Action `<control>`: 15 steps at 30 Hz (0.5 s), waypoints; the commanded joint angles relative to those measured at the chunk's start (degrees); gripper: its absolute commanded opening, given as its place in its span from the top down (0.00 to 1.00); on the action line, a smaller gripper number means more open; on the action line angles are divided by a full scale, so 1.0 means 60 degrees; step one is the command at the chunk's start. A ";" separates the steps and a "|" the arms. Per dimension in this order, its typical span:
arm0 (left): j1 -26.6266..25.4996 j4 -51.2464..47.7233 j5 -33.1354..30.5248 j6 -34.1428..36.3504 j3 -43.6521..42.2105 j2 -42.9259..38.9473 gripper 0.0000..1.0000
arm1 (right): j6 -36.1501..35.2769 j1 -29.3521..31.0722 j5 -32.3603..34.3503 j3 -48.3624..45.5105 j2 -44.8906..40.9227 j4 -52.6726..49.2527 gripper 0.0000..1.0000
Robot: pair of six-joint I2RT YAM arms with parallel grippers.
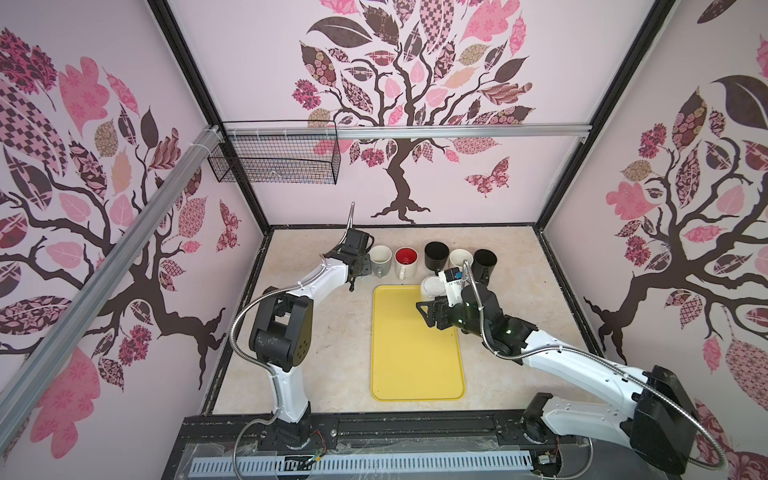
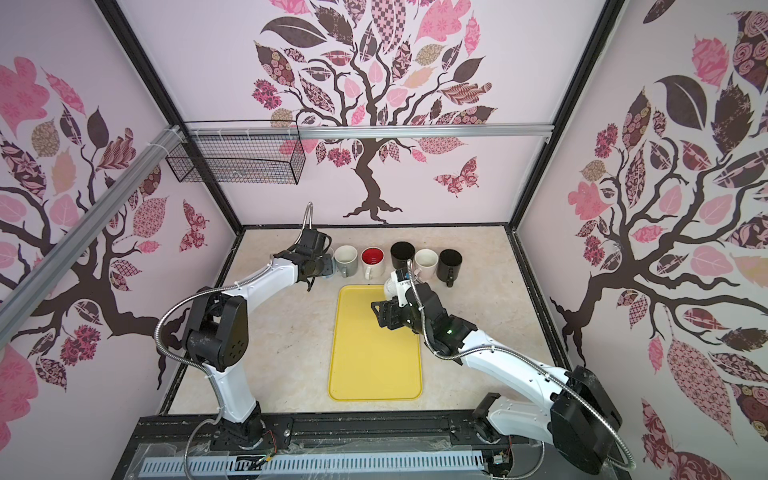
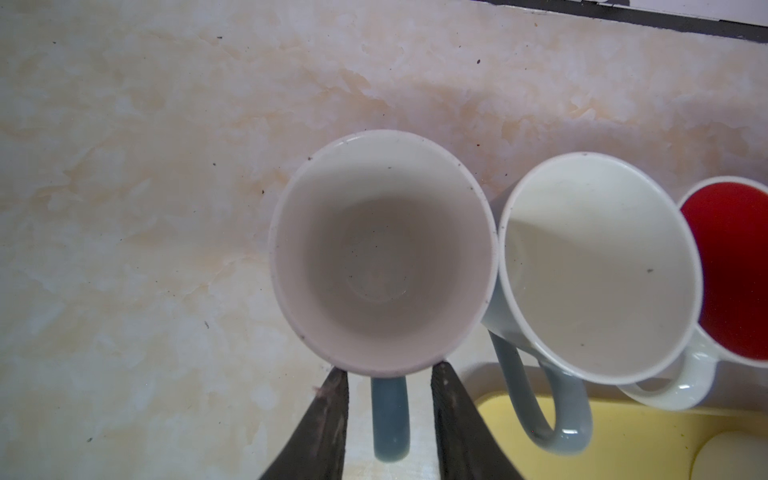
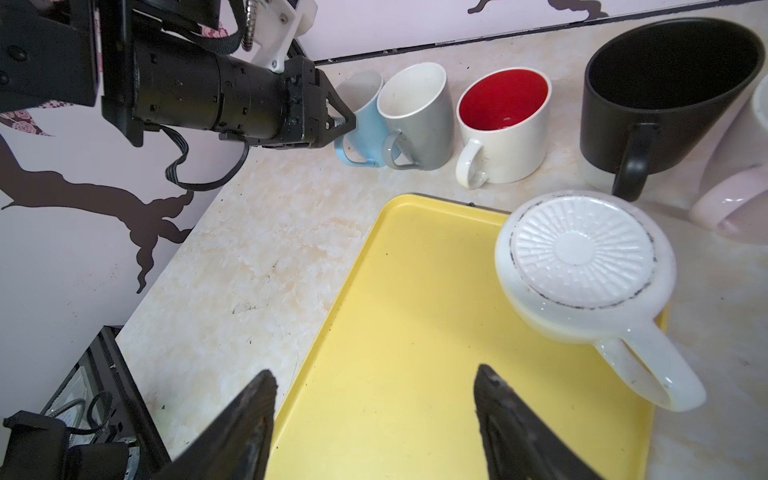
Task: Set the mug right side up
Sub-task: 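Lower the light blue mug upright beside the grey mug and open the left gripper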
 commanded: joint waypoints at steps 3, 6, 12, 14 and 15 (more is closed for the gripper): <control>0.0040 0.0293 -0.0145 -0.0008 -0.0069 -0.0644 0.59 | -0.0178 -0.0035 0.0100 0.0101 -0.0141 -0.0074 0.23; 0.0037 0.0289 -0.0162 -0.0039 -0.0279 -0.1051 0.56 | -0.0166 -0.0022 0.0138 0.0090 -0.0119 -0.0057 0.23; -0.0237 0.0171 -0.0301 0.0005 -0.0718 -0.2033 0.34 | -0.0120 -0.0038 0.0723 -0.0264 -0.0399 0.0414 0.19; -0.0548 0.0082 -0.0438 0.0023 -0.0928 -0.2379 0.30 | -0.0189 -0.0034 0.0730 -0.0210 -0.0333 0.0389 0.12; -0.0722 0.0093 -0.0513 0.0032 -0.1057 -0.2542 0.29 | -0.0232 -0.0028 0.0640 -0.0167 -0.0274 0.0362 0.08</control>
